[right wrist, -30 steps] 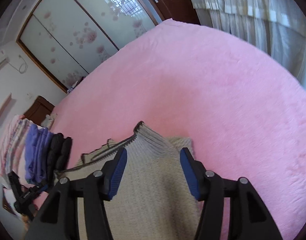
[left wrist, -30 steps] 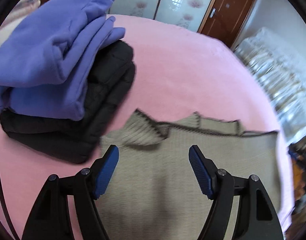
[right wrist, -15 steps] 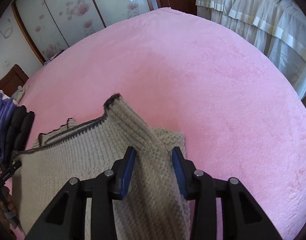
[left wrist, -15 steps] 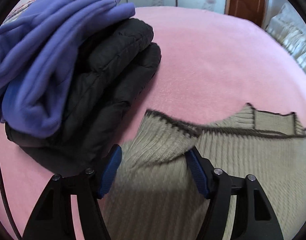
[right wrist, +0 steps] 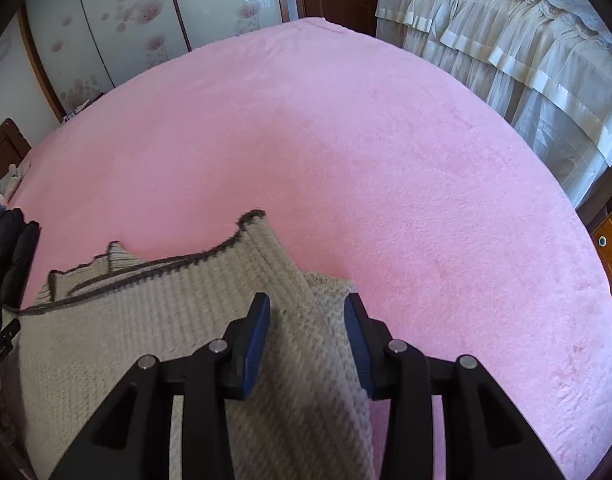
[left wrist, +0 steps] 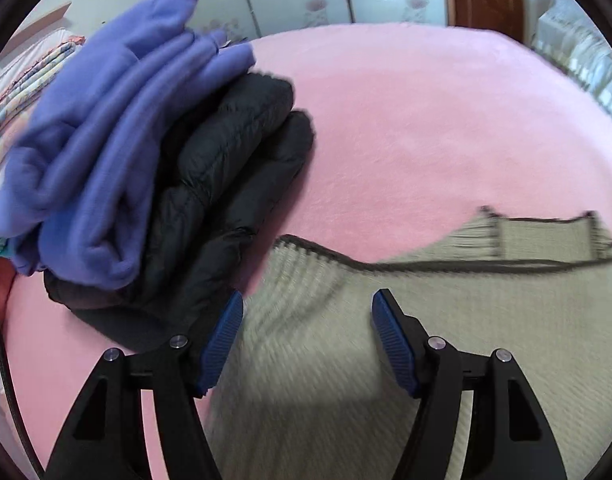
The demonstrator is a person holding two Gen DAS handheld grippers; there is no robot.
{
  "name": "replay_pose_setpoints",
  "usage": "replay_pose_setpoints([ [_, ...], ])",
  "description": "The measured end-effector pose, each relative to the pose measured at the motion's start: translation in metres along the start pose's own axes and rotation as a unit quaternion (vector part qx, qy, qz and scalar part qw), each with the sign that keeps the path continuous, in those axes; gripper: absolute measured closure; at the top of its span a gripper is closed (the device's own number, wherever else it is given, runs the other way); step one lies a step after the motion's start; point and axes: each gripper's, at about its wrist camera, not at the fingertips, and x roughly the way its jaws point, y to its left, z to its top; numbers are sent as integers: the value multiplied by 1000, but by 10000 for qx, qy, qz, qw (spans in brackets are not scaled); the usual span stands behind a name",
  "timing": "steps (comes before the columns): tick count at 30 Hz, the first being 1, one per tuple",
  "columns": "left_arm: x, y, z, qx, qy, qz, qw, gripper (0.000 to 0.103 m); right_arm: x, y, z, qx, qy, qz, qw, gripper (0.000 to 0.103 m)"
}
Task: Fold large clothes
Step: 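Release the hem with both grippers and withdraw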
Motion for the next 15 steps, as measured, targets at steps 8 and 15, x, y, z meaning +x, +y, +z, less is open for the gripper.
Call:
replay_pose_setpoints([
  [8,-122,-6,-21,51,-450,-913,9948,28,-100,17,-15,-154,-502,599,9968,64],
  [15,-205,-1,-56,-87,-397,-1296,9907,26,-172,45,-45,-348,-642,1081,9915,64],
])
